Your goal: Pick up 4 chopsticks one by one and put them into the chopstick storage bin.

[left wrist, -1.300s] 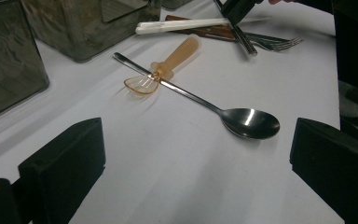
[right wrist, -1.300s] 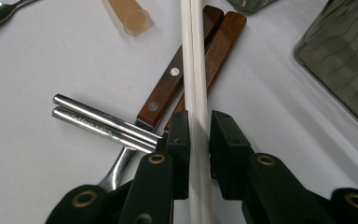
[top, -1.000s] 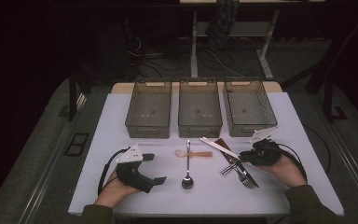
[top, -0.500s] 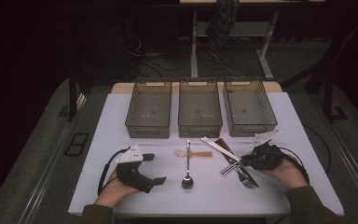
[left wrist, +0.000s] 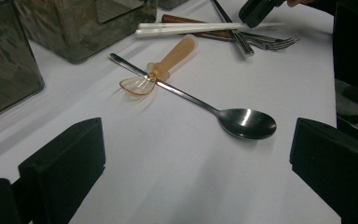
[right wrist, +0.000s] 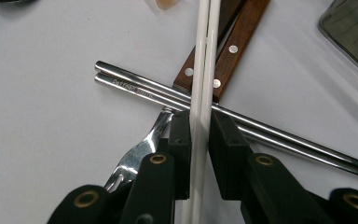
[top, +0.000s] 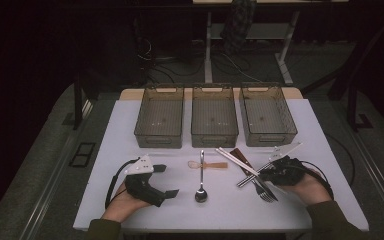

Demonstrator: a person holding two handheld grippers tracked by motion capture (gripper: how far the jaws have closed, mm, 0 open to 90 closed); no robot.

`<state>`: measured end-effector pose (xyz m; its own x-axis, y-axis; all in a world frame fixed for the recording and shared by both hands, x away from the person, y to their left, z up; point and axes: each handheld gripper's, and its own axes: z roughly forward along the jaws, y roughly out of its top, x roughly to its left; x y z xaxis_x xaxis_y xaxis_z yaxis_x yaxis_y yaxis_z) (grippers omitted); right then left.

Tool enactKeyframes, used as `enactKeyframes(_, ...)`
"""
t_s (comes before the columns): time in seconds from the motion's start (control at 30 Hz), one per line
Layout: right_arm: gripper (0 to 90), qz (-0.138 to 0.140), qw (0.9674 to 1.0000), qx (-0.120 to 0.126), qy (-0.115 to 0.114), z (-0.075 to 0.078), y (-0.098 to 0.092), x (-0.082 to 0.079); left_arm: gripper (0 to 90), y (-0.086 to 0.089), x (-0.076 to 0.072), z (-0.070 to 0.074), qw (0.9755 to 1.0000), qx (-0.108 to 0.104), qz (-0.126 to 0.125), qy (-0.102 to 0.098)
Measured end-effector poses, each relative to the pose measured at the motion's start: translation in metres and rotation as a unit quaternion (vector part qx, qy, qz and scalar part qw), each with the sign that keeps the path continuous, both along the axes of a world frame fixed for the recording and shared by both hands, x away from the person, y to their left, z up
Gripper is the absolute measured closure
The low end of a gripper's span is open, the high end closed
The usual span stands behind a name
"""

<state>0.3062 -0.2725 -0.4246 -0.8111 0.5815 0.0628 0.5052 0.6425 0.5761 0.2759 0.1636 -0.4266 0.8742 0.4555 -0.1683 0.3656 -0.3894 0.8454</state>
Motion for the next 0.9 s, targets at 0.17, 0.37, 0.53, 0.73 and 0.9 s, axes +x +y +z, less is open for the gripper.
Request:
enactKeyframes(0.17,75.6,-0.001,1.0000,0.000,0.000,-0.001,0.001,0.000,2.0,0.000,0.000,0.000,1.0000,0.000,0.000,0.000)
enactKeyframes(0.37,70.6,-0.003,1.0000,0.006,-0.002,-0.001,0.001,0.001,2.0,0.000,0.000,0.000,1.0000,0.000,-0.001,-0.001)
enactKeyframes(0.53,67.0,-0.009,0.9997,0.024,-0.006,0.004,-0.004,0.000,2.0,0.000,0.000,0.000,1.0000,-0.001,-0.001,-0.001)
enactKeyframes(0.73,71.1,-0.021,0.9989,0.040,-0.016,0.014,-0.019,-0.007,2.0,0.000,0.000,0.000,1.0000,0.001,-0.002,0.000)
enactKeyframes(0.9,74.5,-0.017,0.9991,0.035,-0.015,0.011,-0.026,-0.014,2.1,-0.001,0.000,0.000,1.0000,0.002,-0.002,0.001)
